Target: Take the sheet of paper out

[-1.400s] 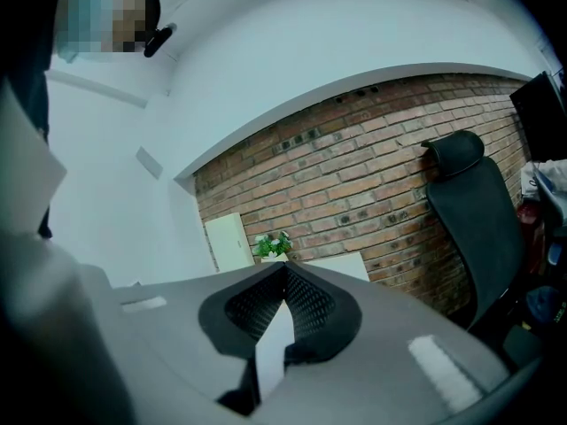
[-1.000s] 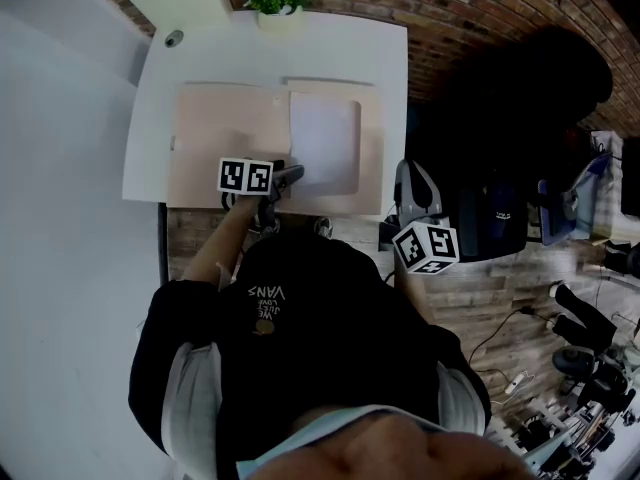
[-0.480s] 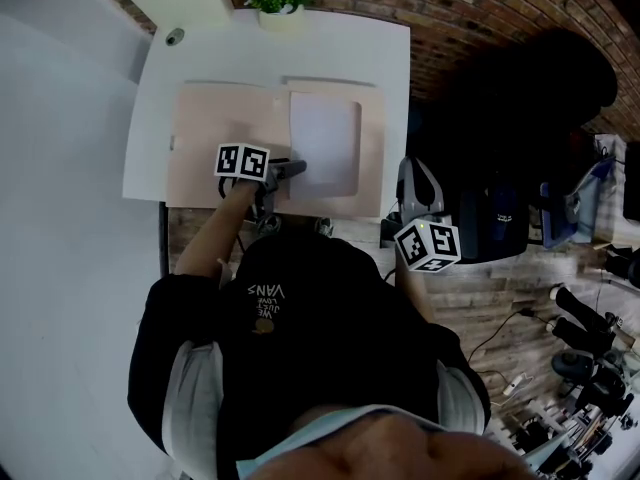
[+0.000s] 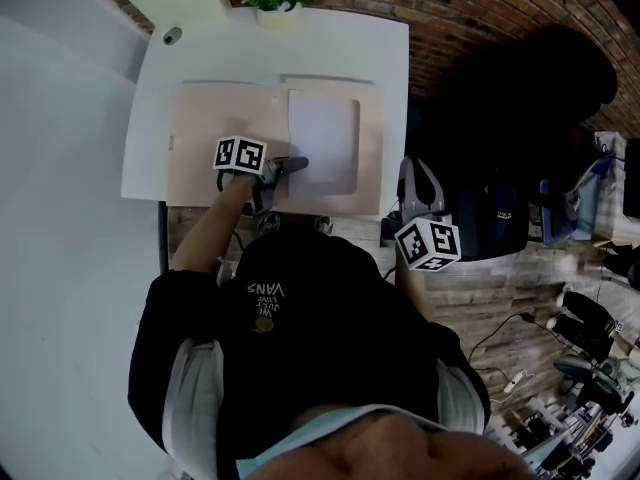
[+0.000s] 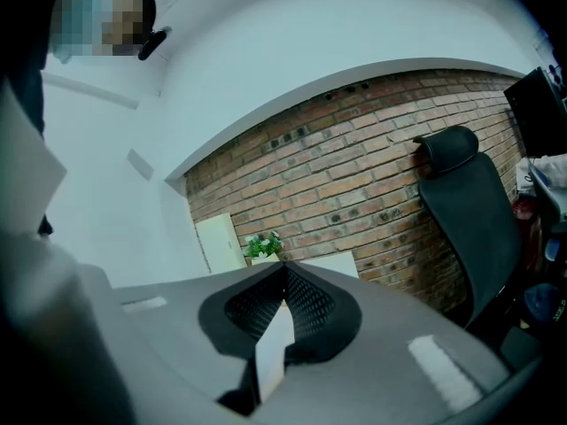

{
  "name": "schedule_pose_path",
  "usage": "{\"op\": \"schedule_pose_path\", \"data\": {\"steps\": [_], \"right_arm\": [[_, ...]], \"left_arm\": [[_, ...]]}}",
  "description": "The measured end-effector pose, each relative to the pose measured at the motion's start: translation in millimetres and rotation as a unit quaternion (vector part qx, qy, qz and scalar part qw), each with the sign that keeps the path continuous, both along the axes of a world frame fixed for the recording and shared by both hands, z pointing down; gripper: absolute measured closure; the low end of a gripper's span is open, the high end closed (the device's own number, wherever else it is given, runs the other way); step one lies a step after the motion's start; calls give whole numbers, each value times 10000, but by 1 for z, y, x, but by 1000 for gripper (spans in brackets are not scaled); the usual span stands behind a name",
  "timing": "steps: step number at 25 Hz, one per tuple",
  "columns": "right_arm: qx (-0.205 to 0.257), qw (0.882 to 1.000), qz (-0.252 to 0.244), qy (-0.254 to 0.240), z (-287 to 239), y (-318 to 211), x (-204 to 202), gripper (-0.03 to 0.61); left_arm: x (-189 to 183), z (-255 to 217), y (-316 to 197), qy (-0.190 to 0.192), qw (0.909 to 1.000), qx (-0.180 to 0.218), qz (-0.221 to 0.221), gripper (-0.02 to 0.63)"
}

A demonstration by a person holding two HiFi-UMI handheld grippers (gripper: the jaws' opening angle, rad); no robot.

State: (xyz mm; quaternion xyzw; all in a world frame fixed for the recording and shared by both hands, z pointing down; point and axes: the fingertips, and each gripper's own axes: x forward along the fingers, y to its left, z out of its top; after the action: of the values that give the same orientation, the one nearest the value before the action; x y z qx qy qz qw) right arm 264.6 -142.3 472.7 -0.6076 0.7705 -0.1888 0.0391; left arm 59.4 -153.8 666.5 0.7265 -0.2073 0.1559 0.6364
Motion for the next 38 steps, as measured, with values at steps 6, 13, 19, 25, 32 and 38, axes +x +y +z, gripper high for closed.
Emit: {"op": "schedule_pose_path", "data": {"steps": [6, 13, 19, 25, 32, 38], "right_arm": [[-11, 10000, 18, 17, 0, 1, 0, 577], [-17, 10000, 29, 22, -1, 2, -4, 577], [-45, 10000, 38, 23, 0, 5, -10, 577], [-50, 10000, 44, 39, 0, 8, -18, 577], [-50, 10000, -25, 42, -1, 10, -33, 577], [-57, 9999, -98, 34, -1, 8, -47, 577]], "left_arm": [[5, 5, -3, -59, 9999, 16, 90, 434], [3, 6, -3, -194, 9991, 197, 311, 607], [-1, 5, -1, -137, 9992, 179, 316, 612], [-14, 2, -2, -131, 9993, 231, 252, 612], [-35, -3, -2, -126, 9993, 314, 138, 612], [-53, -7, -1, -154, 9990, 389, 130, 612]]}}
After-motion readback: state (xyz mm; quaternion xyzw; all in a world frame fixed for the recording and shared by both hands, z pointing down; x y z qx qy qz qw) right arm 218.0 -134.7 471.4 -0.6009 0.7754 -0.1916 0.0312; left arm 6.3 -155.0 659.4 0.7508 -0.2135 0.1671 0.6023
